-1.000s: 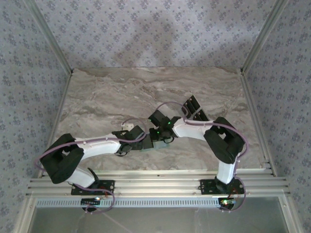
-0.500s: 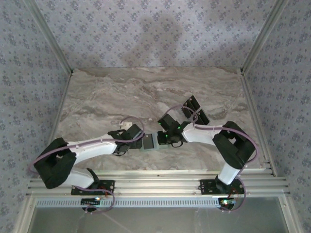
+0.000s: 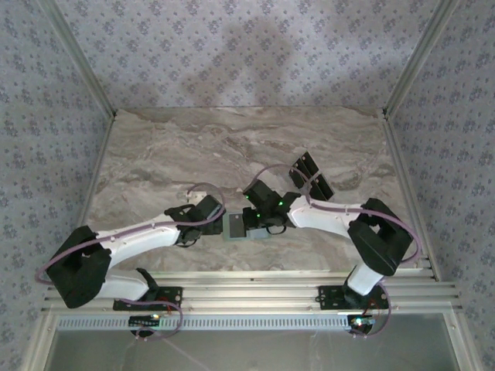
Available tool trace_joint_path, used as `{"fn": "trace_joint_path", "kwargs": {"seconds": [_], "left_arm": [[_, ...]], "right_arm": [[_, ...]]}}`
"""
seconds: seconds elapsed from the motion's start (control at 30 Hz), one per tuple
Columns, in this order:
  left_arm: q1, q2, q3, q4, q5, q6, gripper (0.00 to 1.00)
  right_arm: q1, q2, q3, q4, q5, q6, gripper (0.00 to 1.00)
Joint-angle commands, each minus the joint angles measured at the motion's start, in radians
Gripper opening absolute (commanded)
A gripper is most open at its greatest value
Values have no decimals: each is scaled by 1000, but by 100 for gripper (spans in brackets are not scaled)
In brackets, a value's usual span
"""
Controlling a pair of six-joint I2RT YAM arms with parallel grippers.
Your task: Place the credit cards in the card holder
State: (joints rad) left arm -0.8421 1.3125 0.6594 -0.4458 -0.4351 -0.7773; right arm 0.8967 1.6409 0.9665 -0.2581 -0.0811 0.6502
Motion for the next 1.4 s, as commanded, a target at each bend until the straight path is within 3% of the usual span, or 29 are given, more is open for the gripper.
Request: {"fn": "trace_joint_path", "kwargs": {"seconds": [0.0,0.7,1.0,1.07,1.23,1.37], "left_arm": [[6,-10,3,-20,4,14,100],[6,45,-5,27,31,10,100],[2,44,1,33,48,17,100],[-4,47,4,36,52,21,100],[-34,79,21,36,43,13,100],[-61,110,37,26,21,-3,100]], "right_arm": [[2,50,37,-20,18,3,13],[13,176,99,6,-21,8,12],[0,44,94,-40,4,-13,13],[-18,13,92,-67,18,-12,17],[-89,-15,69,-86,12,-85,39],[-143,-3,51,-71,-9,-120,43]]}}
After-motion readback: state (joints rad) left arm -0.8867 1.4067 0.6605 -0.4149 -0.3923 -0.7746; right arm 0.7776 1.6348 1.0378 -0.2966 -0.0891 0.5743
